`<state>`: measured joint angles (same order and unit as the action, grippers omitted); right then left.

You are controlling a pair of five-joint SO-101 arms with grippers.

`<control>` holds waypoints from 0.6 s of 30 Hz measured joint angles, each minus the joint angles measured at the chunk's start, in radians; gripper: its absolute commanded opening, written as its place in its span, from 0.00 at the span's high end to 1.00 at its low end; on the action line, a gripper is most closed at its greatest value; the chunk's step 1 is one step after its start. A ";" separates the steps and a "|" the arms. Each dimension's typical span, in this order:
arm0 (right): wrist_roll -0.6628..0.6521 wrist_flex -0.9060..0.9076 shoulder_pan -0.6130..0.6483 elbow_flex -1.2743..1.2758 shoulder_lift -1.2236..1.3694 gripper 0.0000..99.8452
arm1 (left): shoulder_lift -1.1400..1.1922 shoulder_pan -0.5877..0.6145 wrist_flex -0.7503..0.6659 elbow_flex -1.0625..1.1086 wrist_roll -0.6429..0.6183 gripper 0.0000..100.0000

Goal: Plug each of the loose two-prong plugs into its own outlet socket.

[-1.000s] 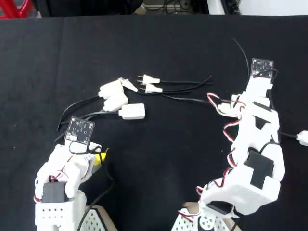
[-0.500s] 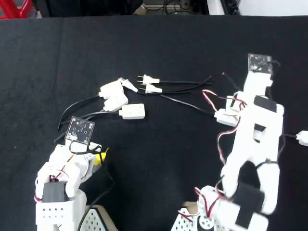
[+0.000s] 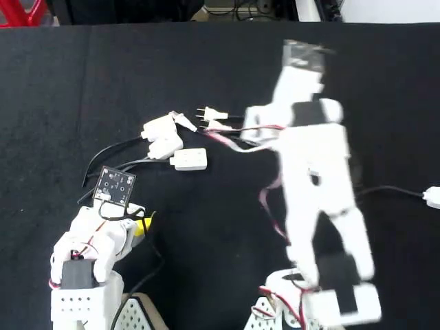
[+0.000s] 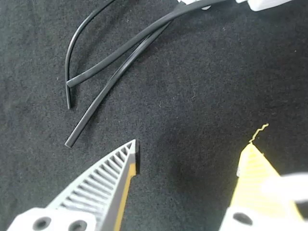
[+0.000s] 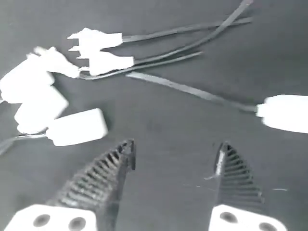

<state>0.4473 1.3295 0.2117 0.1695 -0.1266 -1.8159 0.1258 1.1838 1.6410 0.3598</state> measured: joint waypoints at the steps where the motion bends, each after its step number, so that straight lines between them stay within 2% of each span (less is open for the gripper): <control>1: 0.040 -0.035 0.032 -0.002 0.052 0.73 | 0.000 0.000 0.000 0.005 0.009 0.67; 6: 0.253 -0.204 0.089 -0.043 0.273 0.73 | 0.000 0.000 0.002 0.031 0.101 0.67; 13: 0.468 -0.367 0.089 -0.115 0.468 0.73 | 0.000 0.000 0.002 0.031 0.118 0.67; 18: 0.506 -0.377 0.089 -0.121 0.486 0.73 | 0.000 0.000 0.002 0.031 0.118 0.67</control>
<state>0.9536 0.9521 0.3007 0.0483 0.3598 -1.8159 0.1258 1.1853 1.6717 0.4780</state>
